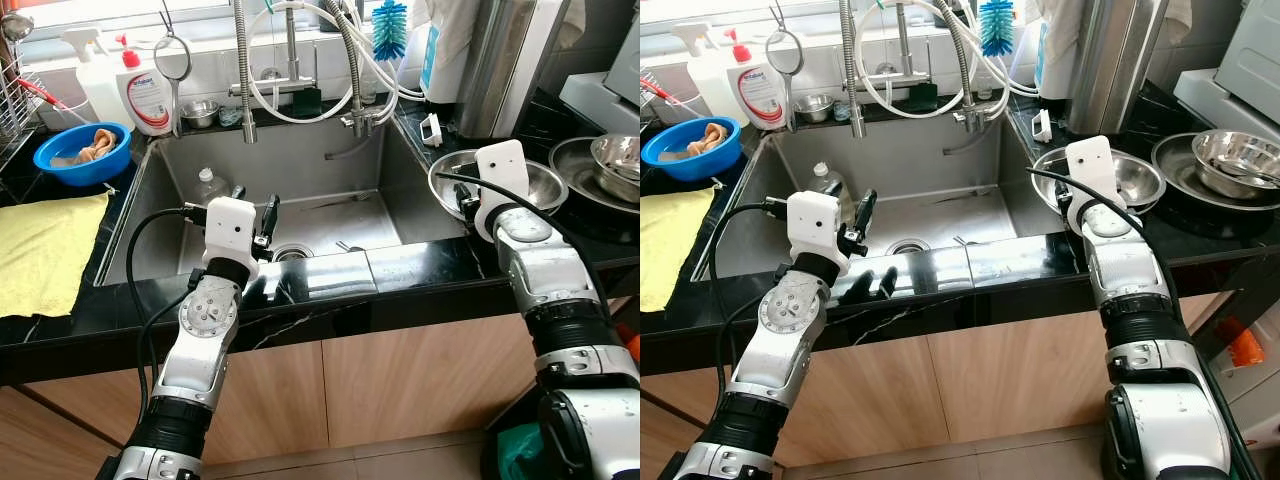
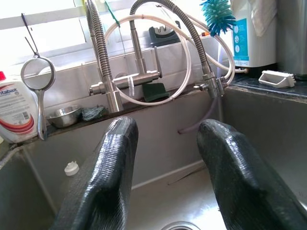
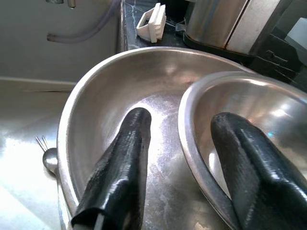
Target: Kitchen organization
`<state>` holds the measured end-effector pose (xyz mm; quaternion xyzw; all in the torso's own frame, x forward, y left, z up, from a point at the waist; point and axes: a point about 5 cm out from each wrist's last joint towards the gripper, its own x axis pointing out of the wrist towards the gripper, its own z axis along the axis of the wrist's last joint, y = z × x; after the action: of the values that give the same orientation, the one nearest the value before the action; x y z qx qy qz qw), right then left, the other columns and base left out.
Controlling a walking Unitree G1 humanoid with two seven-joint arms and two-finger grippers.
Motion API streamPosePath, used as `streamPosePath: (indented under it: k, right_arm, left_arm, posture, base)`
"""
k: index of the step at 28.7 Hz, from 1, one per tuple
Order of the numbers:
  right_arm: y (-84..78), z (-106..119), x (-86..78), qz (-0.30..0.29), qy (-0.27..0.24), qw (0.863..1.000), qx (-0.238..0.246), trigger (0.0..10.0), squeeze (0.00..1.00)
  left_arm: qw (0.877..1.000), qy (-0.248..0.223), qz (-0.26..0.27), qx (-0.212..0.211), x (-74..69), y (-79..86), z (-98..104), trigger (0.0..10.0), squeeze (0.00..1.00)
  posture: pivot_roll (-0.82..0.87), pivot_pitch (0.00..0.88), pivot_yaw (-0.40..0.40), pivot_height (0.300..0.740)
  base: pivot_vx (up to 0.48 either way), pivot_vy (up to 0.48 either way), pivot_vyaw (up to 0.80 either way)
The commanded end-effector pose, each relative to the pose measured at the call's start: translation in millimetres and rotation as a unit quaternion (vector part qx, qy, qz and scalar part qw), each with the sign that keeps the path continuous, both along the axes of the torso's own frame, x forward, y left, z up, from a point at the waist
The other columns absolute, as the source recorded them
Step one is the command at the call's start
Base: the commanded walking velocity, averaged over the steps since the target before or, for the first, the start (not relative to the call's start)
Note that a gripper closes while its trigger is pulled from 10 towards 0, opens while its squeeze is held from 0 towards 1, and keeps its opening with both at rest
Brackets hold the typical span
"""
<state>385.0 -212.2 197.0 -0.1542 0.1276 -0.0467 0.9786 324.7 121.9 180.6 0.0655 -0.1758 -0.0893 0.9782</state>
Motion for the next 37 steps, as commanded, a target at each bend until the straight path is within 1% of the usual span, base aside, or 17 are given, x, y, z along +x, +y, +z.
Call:
streamPosePath:
  k: [1, 3, 10, 17, 23, 26, 28, 29, 37]
  right_arm:
    - [3.4, 3.3, 2.7, 0.003, -0.005, 1.0, 0.01, 0.0, 0.0]
    - [5.3, 4.5, 3.2, 0.006, -0.008, 1.0, 0.012, 0.0, 0.0]
    - [7.0, 5.8, 4.0, 0.008, -0.013, 1.0, 0.017, 0.0, 0.0]
    - [11.4, 9.7, 4.7, 0.014, -0.026, 0.999, 0.023, 0.0, 0.0]
    - [12.5, 23.6, 5.0, 0.01, -0.059, 0.998, 0.03, 0.0, 0.0]
    - [11.7, 26.8, 4.4, 0.006, -0.067, 0.997, 0.031, 0.0, 0.0]
    - [10.0, 38.0, 3.1, -0.004, -0.097, 0.995, 0.035, 0.0, 0.0]
    - [9.6, 47.0, 2.7, -0.008, -0.12, 0.992, 0.04, 0.0, 0.0]
    - [11.9, 65.2, 0.9, -0.008, -0.151, 0.988, 0.043, 0.0, 0.0]
  left_arm:
    - [1.0, 0.005, 0.002, 0.005, 3.9, 4.1, 2.1, 10.0, 0.0]
    - [1.0, 0.003, 0.006, 0.01, 5.9, 8.6, 4.4, 10.0, 0.0]
    - [1.0, 0.0, 0.014, 0.009, 8.5, 15.3, 7.8, 10.0, 0.0]
    - [1.0, 0.0, 0.014, 0.009, 8.9, 15.3, 7.1, 10.0, 0.0]
    - [1.0, -0.001, 0.014, 0.007, 9.9, 15.4, 8.0, 10.0, 0.0]
    - [1.0, 0.001, 0.014, 0.002, 9.9, 15.3, 7.6, 10.0, 0.0]
    - [1.0, 0.003, 0.014, -0.004, 9.7, 15.0, 6.9, 10.0, 0.0]
    - [1.0, 0.006, 0.014, -0.008, 9.6, 15.1, 6.3, 10.0, 0.0]
    - [1.0, 0.009, 0.015, -0.019, 9.7, 15.1, 5.7, 10.0, 0.0]
  posture:
    - [-0.17, 0.0, 0.092, 0.74]
    - [-0.17, 0.0, 0.094, 0.74]
    - [-0.16, 0.0, 0.095, 0.74]
    - [-0.16, 0.0, 0.096, 0.74]
    - [-0.16, 0.0, 0.101, 0.74]
    - [-0.16, 0.0, 0.1, 0.74]
    - [-0.16, 0.0, 0.1, 0.74]
    - [-0.16, 0.0, 0.1, 0.74]
    - [-0.16, 0.0, 0.098, 0.74]
  base:
    - [0.0, 0.0, 0.0]
    - [0.0, 0.0, 0.0]
    - [0.0, 0.0, 0.0]
    - [0.0, 0.0, 0.0]
    - [0.0, 0.0, 0.0]
    - [0.0, 0.0, 0.0]
    - [0.0, 0.0, 0.0]
    - [0.0, 0.0, 0.0]
    - [0.0, 0.0, 0.0]
